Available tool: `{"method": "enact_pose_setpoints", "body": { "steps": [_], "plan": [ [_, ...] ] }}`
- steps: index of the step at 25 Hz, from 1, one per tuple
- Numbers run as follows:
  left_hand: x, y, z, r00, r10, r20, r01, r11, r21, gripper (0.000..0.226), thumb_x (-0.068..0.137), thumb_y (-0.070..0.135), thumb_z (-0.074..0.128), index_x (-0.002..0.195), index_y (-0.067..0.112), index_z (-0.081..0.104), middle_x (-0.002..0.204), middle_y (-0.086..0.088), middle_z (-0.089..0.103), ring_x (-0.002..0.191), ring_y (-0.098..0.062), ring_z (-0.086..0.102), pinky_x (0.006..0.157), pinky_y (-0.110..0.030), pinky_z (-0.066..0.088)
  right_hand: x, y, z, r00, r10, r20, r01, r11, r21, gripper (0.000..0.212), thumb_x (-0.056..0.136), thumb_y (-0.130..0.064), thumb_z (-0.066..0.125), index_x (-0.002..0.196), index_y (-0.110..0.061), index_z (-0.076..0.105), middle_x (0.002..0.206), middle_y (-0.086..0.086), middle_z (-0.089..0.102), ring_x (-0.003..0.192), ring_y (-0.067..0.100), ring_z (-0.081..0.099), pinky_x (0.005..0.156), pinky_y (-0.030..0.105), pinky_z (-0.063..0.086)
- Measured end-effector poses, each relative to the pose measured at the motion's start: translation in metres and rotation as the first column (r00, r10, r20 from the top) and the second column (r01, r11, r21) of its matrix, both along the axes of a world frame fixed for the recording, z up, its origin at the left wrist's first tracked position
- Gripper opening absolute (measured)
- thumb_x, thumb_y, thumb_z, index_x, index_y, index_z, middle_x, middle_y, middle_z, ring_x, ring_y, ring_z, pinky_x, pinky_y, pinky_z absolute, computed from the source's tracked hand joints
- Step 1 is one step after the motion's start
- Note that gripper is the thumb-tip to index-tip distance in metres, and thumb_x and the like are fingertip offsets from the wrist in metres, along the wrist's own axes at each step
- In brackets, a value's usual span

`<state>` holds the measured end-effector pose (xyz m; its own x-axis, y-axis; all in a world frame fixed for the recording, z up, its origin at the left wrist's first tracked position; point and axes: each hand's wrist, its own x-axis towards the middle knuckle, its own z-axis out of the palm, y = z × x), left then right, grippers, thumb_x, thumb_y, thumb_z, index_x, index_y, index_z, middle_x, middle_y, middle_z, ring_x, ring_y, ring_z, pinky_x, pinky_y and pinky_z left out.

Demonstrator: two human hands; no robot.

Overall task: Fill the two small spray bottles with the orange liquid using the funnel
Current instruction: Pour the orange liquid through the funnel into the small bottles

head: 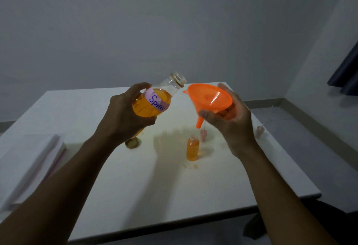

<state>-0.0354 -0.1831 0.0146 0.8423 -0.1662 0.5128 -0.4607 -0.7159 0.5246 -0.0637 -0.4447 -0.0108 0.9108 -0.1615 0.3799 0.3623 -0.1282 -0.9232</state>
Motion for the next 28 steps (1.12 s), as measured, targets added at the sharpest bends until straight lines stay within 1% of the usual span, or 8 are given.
{"method": "enact_pose_setpoints", "body": {
  "steps": [2,4,6,9,14,18,22,28],
  "plan": [
    [0.004,-0.010,0.003,1.000,0.002,0.001,-0.002,1.000,-0.021,0.079,0.062,0.022,0.088,0.131,0.022,0.050,0.114,-0.005,0.064,0.091,-0.013,0.054,0.062,-0.009,0.037,0.000,-0.013,0.013,0.996,-0.074,0.055,0.070,0.995,0.068,0.092,0.059,-0.037,0.089,0.142,-0.026,0.049,0.131,-0.007,0.060,0.115,0.009,0.062,0.087,0.028,0.058],
    [0.009,-0.023,0.005,1.000,-0.018,-0.007,0.018,0.999,-0.039,0.080,0.061,0.022,0.089,0.131,0.023,0.049,0.115,-0.004,0.064,0.093,-0.014,0.055,0.063,-0.011,0.038,0.000,-0.034,0.024,0.985,-0.144,0.094,0.136,0.987,0.082,0.090,0.061,-0.034,0.089,0.141,-0.024,0.050,0.129,-0.008,0.061,0.112,0.005,0.063,0.083,0.022,0.057],
    [0.014,-0.039,0.006,0.999,-0.051,-0.018,0.050,0.997,-0.058,0.082,0.061,0.023,0.089,0.132,0.024,0.049,0.118,-0.003,0.063,0.096,-0.015,0.055,0.063,-0.012,0.039,0.000,-0.057,0.028,0.972,-0.209,0.106,0.202,0.977,0.067,0.088,0.062,-0.035,0.090,0.140,-0.027,0.050,0.131,-0.008,0.060,0.115,0.006,0.061,0.082,0.020,0.056],
    [0.022,-0.067,0.007,0.995,-0.100,-0.021,0.098,0.992,-0.077,0.082,0.060,0.022,0.089,0.131,0.025,0.049,0.117,-0.003,0.063,0.095,-0.016,0.057,0.063,-0.013,0.041,0.000,-0.085,0.023,0.957,-0.279,0.082,0.275,0.959,0.062,0.091,0.060,-0.033,0.092,0.141,-0.023,0.050,0.132,-0.005,0.060,0.117,0.009,0.061,0.082,0.017,0.056],
    [0.032,-0.106,0.007,0.991,-0.132,-0.015,0.131,0.989,-0.062,0.080,0.062,0.020,0.088,0.132,0.022,0.049,0.121,-0.005,0.062,0.095,-0.011,0.052,0.061,-0.009,0.035,0.003,-0.106,0.011,0.959,-0.278,0.052,0.274,0.959,0.077,0.094,0.056,-0.029,0.092,0.140,-0.020,0.051,0.127,-0.007,0.062,0.112,0.003,0.064,0.085,0.020,0.057],
    [0.038,-0.119,0.011,0.988,-0.158,0.003,0.158,0.986,-0.047,0.079,0.062,0.019,0.088,0.131,0.022,0.050,0.120,-0.004,0.063,0.095,-0.010,0.051,0.062,-0.007,0.034,0.007,-0.112,0.000,0.962,-0.271,0.040,0.271,0.962,0.021,0.094,0.060,-0.034,0.092,0.143,-0.023,0.048,0.137,-0.003,0.057,0.121,0.015,0.060,0.090,0.029,0.058],
    [0.043,-0.125,0.016,0.985,-0.170,0.024,0.171,0.985,-0.015,0.079,0.063,0.019,0.087,0.133,0.021,0.049,0.122,-0.006,0.062,0.096,-0.010,0.051,0.063,-0.006,0.033,0.008,-0.113,-0.003,0.959,-0.281,0.032,0.281,0.960,-0.001,0.093,0.060,-0.042,0.091,0.142,-0.028,0.048,0.138,-0.005,0.056,0.122,0.017,0.058,0.093,0.038,0.058],
    [0.044,-0.127,0.022,0.984,-0.174,0.040,0.174,0.985,0.009,0.079,0.062,0.019,0.088,0.132,0.021,0.050,0.121,-0.006,0.063,0.098,-0.011,0.051,0.065,-0.008,0.034,0.005,-0.109,-0.002,0.965,-0.259,0.031,0.260,0.964,-0.051,0.095,0.059,-0.043,0.090,0.142,-0.030,0.046,0.137,-0.008,0.055,0.122,0.015,0.057,0.091,0.031,0.057]
  ]
}}
